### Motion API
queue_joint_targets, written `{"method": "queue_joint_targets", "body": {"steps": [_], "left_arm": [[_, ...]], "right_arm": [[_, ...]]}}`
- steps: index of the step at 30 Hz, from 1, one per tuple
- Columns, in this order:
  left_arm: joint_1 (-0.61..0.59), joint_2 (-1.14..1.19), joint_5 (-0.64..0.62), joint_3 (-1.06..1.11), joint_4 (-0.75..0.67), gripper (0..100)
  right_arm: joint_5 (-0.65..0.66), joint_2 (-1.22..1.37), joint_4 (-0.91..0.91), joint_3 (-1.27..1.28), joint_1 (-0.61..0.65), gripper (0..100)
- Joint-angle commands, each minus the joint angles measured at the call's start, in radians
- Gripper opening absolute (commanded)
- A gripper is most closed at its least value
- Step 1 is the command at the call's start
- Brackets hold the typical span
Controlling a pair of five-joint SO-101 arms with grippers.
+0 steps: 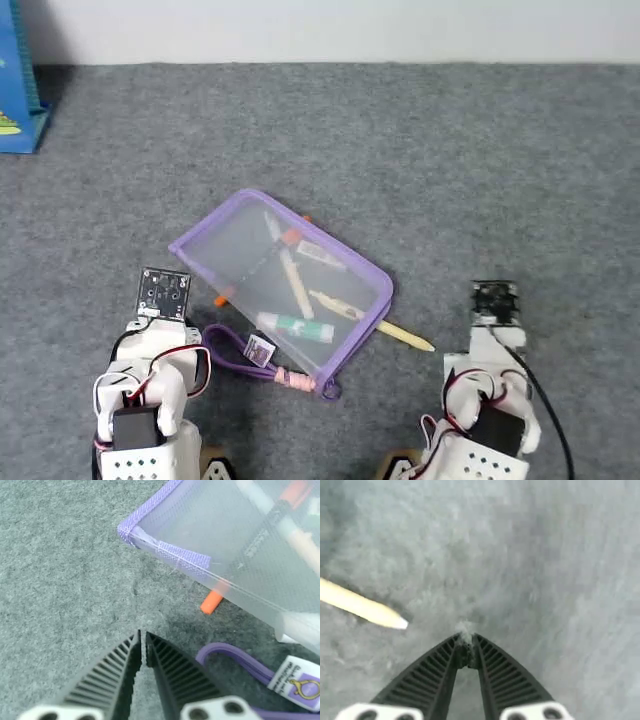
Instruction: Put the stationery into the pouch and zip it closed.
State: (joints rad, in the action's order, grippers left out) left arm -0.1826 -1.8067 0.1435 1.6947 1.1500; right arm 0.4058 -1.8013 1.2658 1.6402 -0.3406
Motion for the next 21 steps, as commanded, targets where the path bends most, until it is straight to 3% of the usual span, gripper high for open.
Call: {"method": "queue_joint_targets", "body": {"steps": [1, 5, 12, 17, 21], "left_arm": [[-0.006, -0.012, 0.002, -0.012, 0.008, 1], [-0.006, -0.012, 0.002, -0.012, 0.008, 1], [-0.006, -0.012, 0.002, -0.012, 0.008, 1], [-0.006, -0.012, 0.002, -0.012, 0.008, 1], [-0.006, -0.012, 0.002, -0.012, 0.008, 1]], "right_arm": [[0.127, -0.013, -0.067, -0.089, -0.012, 0.9], [0.126, -0.005, -0.091, -0.193, 0.004, 0.8], [0.127, 0.044, 0.015, -0.407, 0.142, 0.8], [0.124, 0.309, 0.047, -0.54, 0.228, 0.8], [0.049, 0.576, 0.012, -0.591, 0.305, 0.8]]}}
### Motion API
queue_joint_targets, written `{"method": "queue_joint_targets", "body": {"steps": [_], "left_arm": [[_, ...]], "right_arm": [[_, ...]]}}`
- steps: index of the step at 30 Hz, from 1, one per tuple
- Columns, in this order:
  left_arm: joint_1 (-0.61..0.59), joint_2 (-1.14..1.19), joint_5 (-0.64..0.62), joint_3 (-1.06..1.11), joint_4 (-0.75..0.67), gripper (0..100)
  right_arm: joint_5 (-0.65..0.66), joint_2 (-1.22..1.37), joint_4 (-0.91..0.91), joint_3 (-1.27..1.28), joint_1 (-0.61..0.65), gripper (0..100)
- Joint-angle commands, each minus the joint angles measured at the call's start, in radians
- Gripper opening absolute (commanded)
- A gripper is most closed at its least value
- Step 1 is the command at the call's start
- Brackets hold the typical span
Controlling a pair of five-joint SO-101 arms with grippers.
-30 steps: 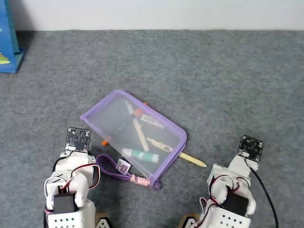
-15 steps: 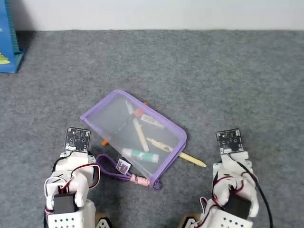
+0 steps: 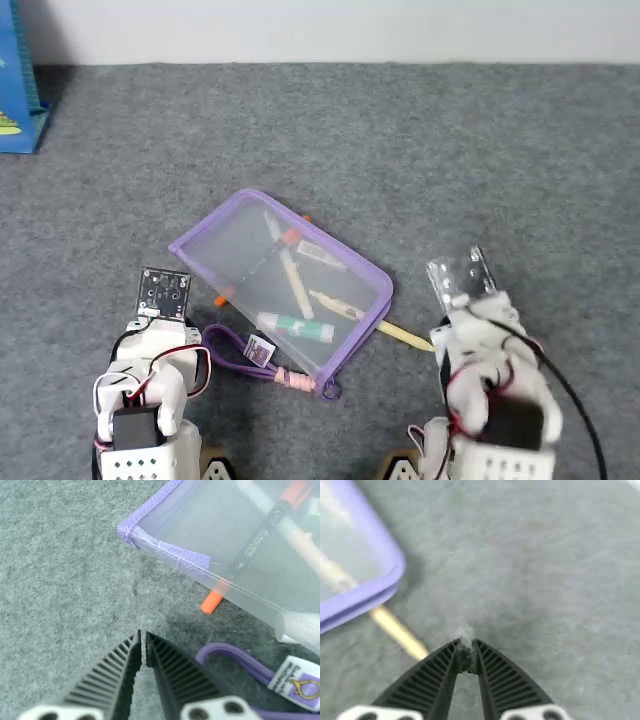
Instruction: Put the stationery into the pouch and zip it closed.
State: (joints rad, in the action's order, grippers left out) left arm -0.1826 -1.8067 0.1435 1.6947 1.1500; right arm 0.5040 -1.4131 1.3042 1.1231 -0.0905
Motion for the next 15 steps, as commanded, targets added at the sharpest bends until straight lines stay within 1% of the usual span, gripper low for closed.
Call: {"method": "queue_joint_targets", "body": {"steps": [1, 4, 7, 10, 13, 15], "left_arm": [[-0.006, -0.012, 0.002, -0.012, 0.008, 1], [-0.006, -0.012, 0.002, -0.012, 0.008, 1], [-0.006, -0.012, 0.002, -0.012, 0.008, 1], [-0.006, -0.012, 0.002, -0.012, 0.008, 1], [-0.006, -0.012, 0.002, -0.012, 0.008, 1], [-0.006, -0.012, 0.002, -0.012, 0.008, 1]], "right_arm": [[-0.066, 0.245, -0.044, -0.075, 0.082, 0.8], [-0.115, 0.38, -0.088, -0.074, 0.17, 0.9], [-0.204, 0.472, -0.131, -0.074, 0.243, 1.3], [-0.276, 0.53, -0.168, -0.057, 0.302, 7.2], [-0.393, 0.567, -0.183, -0.031, 0.387, 13.0], [-0.439, 0.585, -0.183, -0.028, 0.46, 13.4]]}}
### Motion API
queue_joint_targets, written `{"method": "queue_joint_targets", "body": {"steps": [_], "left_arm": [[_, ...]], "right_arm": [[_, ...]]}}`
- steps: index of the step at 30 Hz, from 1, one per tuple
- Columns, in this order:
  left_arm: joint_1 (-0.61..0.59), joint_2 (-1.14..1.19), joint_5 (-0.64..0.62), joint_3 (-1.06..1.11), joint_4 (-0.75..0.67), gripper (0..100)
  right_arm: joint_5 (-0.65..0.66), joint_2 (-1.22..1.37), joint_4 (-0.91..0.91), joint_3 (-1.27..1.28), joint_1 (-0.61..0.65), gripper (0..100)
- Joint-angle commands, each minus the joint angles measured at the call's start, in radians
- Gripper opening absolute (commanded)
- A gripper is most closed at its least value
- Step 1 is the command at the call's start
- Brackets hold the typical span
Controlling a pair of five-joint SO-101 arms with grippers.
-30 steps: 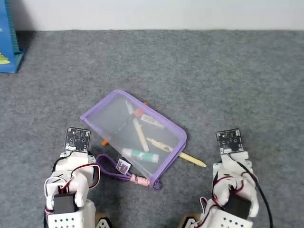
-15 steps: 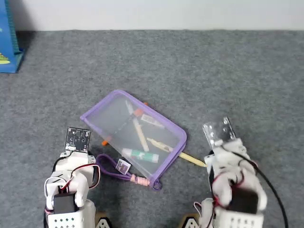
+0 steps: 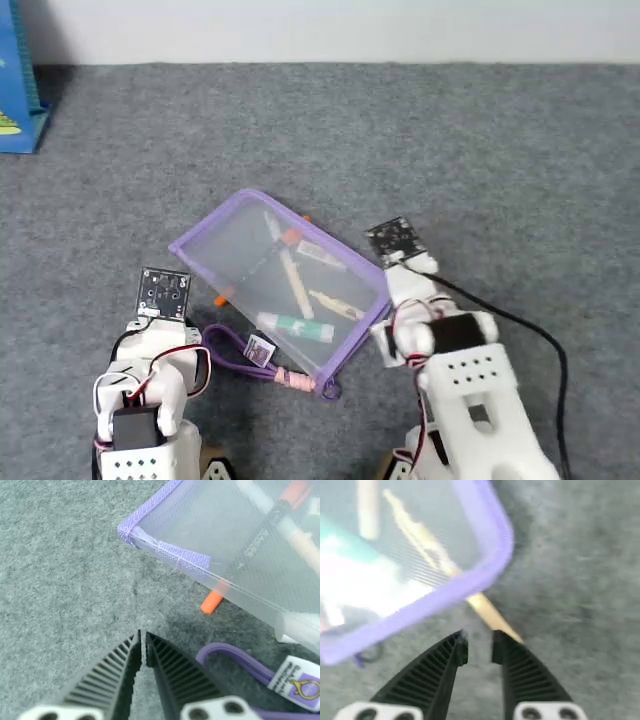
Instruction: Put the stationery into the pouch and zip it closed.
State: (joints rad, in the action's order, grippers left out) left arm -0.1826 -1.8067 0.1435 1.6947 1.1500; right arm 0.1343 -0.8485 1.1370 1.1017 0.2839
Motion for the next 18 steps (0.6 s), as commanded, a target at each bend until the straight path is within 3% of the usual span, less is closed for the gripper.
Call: {"method": "queue_joint_targets", "body": {"steps": [1, 7, 18], "left_arm": [[-0.006, -0.012, 0.002, -0.012, 0.008, 1], [-0.006, -0.012, 0.002, -0.012, 0.008, 1], [-0.006, -0.012, 0.002, -0.012, 0.008, 1]], "right_arm": [[-0.083, 0.031, -0.015, -0.006, 0.125, 12.7], [-0.153, 0.104, -0.163, -0.006, 0.311, 5.8], [-0.157, 0.265, -0.674, -0.02, 0.321, 4.1]]}}
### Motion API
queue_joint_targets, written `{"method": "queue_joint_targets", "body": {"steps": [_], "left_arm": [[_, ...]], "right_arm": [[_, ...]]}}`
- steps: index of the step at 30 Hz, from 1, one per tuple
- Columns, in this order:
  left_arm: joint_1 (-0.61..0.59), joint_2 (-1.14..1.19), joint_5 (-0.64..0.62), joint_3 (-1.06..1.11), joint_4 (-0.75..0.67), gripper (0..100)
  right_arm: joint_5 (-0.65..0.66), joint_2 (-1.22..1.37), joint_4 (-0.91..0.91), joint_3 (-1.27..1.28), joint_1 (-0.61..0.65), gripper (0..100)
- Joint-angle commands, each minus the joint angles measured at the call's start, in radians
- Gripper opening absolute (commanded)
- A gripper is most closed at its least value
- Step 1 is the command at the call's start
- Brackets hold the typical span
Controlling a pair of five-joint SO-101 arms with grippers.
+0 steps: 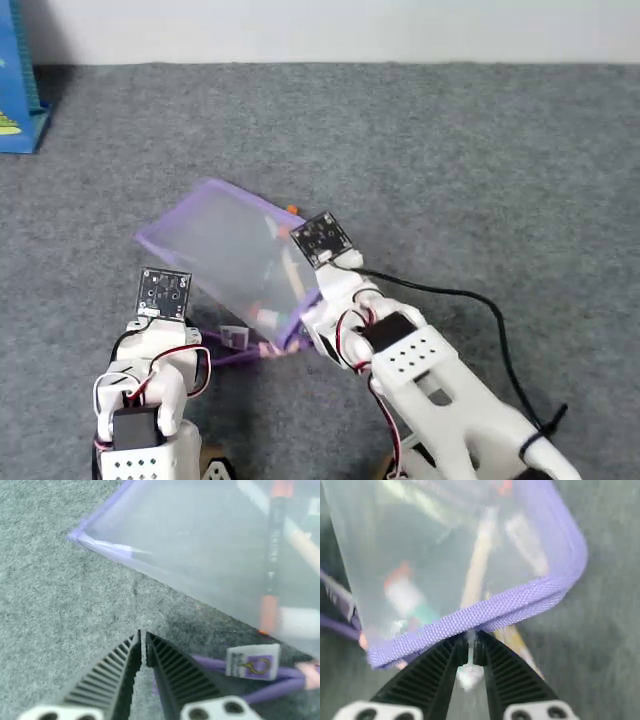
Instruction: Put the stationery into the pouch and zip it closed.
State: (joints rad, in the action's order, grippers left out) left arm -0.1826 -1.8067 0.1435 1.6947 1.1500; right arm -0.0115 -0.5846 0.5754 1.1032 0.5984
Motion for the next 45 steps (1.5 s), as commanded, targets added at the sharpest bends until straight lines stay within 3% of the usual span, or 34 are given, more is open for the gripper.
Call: {"method": "queue_joint_targets", "body": {"steps": [1, 6, 14, 21, 25, 33, 45], "left_arm": [[-0.006, -0.012, 0.002, -0.012, 0.008, 1], [-0.006, -0.012, 0.002, -0.012, 0.008, 1], [-0.006, -0.012, 0.002, -0.012, 0.008, 1], [-0.006, -0.012, 0.002, -0.012, 0.008, 1], [-0.006, -0.012, 0.002, -0.012, 0.008, 1], [-0.006, -0.012, 0.002, -0.012, 0.008, 1], [-0.006, -0.012, 0.002, -0.012, 0.008, 1]], "right_arm": [[-0.011, 0.001, -0.134, -0.021, 0.007, 4.1], [-0.011, -0.001, -0.088, -0.021, 0.007, 4.1], [-0.014, -0.001, 0.297, -0.166, 0.01, 4.4], [-0.124, 0.004, 0.542, -0.272, 0.054, 23.6], [-0.129, 0.012, 0.538, -0.272, 0.139, 24.4], [-0.163, 0.013, 0.343, -0.201, 0.237, 24.4], [-0.167, 0.024, 0.2, -0.121, 0.242, 24.4]]}}
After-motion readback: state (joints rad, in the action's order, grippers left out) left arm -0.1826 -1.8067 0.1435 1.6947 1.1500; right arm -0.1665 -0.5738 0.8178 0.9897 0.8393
